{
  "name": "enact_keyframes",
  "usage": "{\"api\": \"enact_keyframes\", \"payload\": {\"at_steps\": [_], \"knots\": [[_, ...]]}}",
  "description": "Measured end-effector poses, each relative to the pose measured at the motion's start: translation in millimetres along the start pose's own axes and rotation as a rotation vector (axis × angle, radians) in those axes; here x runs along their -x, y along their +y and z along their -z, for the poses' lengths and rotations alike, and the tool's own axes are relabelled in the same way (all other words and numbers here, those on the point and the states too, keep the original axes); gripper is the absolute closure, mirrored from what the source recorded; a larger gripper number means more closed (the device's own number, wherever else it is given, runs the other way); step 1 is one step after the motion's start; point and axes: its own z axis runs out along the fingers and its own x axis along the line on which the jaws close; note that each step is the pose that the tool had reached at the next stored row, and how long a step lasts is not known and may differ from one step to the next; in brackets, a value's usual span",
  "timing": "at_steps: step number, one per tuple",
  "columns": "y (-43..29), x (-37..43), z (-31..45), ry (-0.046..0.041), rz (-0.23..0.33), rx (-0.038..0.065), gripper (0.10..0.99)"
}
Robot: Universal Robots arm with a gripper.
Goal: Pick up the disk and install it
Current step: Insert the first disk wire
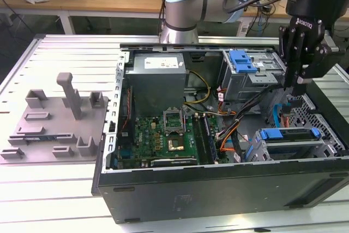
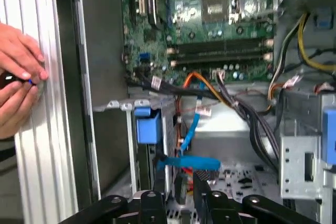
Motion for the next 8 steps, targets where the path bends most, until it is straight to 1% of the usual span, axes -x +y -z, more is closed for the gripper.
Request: {"api": "enact_keyframes", "payload": {"at_steps": [1,2,3,4,5,6,8], "knots": [[0.0,1.7,0.5,0.0196,-0.001,-0.011,0.737],[-0.3,2.6,0.7,0.0327,-0.001,-0.016,0.737],[-1.6,3.5,0.6,0.0467,-0.004,-0.019,0.737],[-4.8,4.6,0.2,0.0631,-0.008,-0.018,0.737],[-8.0,5.9,-0.2,0.0774,-0.01,-0.018,0.737],[-11.3,7.4,-0.9,0.0875,-0.012,-0.017,0.737],[-12.5,8.1,-2.3,0.0913,-0.031,-0.012,0.737]]}}
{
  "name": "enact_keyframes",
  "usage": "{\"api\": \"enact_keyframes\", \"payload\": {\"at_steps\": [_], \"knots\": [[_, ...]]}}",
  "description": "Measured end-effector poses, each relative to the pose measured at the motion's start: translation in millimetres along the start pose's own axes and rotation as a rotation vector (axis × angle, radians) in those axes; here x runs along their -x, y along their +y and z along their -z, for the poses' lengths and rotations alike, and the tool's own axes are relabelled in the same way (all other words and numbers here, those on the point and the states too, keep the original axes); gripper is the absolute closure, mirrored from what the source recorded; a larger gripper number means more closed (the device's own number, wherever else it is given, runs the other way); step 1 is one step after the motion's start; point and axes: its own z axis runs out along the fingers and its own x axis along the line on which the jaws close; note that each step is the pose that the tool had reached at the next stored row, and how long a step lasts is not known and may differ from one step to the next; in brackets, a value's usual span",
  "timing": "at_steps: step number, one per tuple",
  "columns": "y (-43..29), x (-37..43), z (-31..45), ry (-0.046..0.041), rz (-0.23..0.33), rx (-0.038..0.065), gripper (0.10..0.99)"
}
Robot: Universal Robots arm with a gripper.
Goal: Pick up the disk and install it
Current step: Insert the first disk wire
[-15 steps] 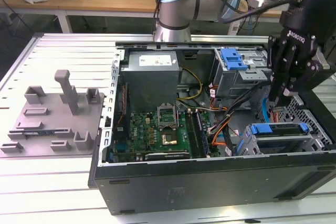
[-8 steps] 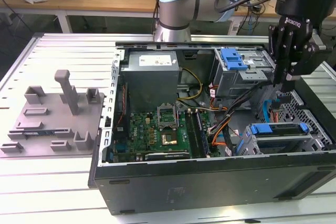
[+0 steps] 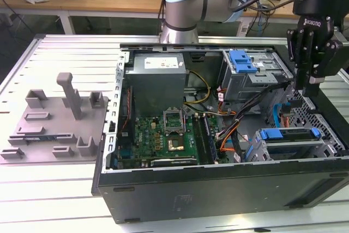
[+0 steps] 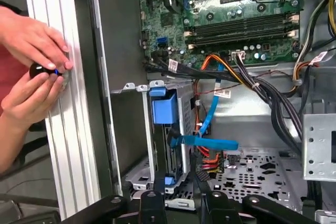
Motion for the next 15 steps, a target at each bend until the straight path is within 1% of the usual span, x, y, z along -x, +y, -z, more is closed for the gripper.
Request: {"api": "enact_keyframes", "payload": {"at_steps": [1,2,3,4,5,6,9,12,14,15], "knots": [[0.0,0.0,-0.1,0.0017,-0.01,0.003,0.737],[0.2,1.7,-1.4,0.0082,-0.06,0.012,0.737],[0.8,8.6,-1.2,0.0206,-0.059,0.01,0.737],[1.5,17.2,0.0,0.0321,-0.057,0.009,0.737],[2.1,21.0,-1.7,0.039,-0.057,0.007,0.737],[2.3,21.7,-3.5,0.0392,-0.058,0.004,0.737],[3.0,23.6,-8.5,0.0389,-0.06,0.0,0.737],[4.4,27.0,-18.1,0.0388,-0.061,-0.003,0.737],[4.8,28.1,-21.2,0.042,-0.061,-0.003,0.737],[5.0,28.5,-22.5,0.0457,-0.06,-0.004,0.737]]}}
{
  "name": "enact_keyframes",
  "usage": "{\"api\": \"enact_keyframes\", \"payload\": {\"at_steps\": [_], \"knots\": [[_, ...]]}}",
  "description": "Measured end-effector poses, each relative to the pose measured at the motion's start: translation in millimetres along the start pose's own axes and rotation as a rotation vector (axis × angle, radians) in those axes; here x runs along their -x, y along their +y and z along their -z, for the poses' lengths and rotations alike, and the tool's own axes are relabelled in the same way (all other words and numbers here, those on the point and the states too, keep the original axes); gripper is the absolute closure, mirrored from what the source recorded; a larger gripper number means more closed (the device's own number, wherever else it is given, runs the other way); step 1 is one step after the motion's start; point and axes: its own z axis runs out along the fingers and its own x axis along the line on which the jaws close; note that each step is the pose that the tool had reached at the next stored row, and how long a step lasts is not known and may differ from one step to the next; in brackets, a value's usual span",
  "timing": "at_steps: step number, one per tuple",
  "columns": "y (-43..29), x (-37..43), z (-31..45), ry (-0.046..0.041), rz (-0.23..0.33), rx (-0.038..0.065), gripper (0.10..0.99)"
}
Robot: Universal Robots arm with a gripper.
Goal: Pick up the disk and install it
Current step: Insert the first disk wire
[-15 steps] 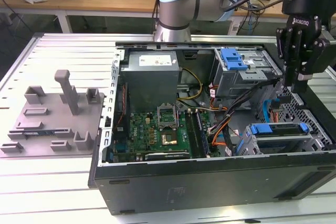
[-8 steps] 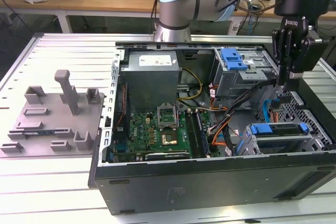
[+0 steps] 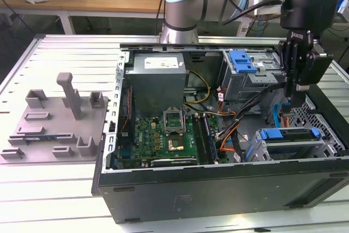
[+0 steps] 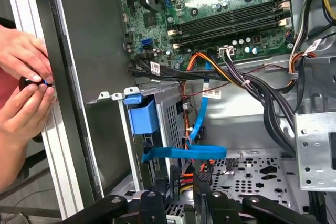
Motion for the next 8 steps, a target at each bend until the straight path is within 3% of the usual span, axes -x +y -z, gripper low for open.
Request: {"api": "enact_keyframes", "payload": {"at_steps": [4,6,8], "knots": [[0.7,1.5,-3.7,0.0127,0.002,-0.003,0.737],[1.0,2.8,-5.2,0.0333,0.006,-0.008,0.737],[1.3,4.3,-5.6,0.0526,0.012,-0.016,0.886]]}}
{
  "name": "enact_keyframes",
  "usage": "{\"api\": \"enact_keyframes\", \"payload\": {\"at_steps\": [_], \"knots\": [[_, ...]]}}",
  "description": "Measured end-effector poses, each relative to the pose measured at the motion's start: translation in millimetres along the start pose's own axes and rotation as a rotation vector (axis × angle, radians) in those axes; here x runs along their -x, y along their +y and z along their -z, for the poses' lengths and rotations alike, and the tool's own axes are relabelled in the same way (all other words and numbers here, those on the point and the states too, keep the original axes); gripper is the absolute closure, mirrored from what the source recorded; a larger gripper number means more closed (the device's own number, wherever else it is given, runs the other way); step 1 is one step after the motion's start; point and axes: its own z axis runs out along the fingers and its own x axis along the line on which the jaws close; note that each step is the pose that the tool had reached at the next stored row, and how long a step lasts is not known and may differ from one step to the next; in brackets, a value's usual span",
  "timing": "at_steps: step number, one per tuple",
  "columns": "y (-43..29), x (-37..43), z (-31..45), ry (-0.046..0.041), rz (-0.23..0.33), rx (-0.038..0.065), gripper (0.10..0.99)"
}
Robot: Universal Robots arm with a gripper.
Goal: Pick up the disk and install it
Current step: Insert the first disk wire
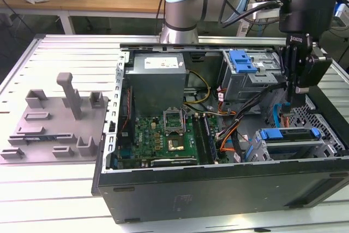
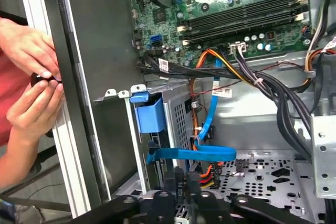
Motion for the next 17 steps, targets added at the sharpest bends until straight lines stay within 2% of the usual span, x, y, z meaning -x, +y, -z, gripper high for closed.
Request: {"api": "enact_keyframes", "payload": {"at_steps": [1,4,7,8,10,13,14,15,16,17], "knots": [[0.1,0.2,-0.1,0.0048,0.001,-0.002,0.922],[0.3,0.2,-0.1,0.0124,0.001,-0.004,0.922],[0.4,0.3,-0.2,0.0107,0.001,-0.004,0.922],[-0.9,-0.1,-0.6,-0.0021,0.0,-0.002,0.922],[-4.8,-0.8,-0.8,-0.0129,-0.001,0.002,0.922],[-10.3,-2.1,-1.1,-0.0449,-0.003,0.009,0.922],[-10.7,-2.7,-0.9,-0.0584,-0.004,0.012,0.922],[-10.8,-3.5,-0.6,-0.0808,-0.006,0.017,0.922],[-11.0,-4.0,-0.4,-0.0938,-0.007,0.021,0.922],[-11.1,-4.5,0.1,-0.1109,-0.008,0.026,0.922]]}}
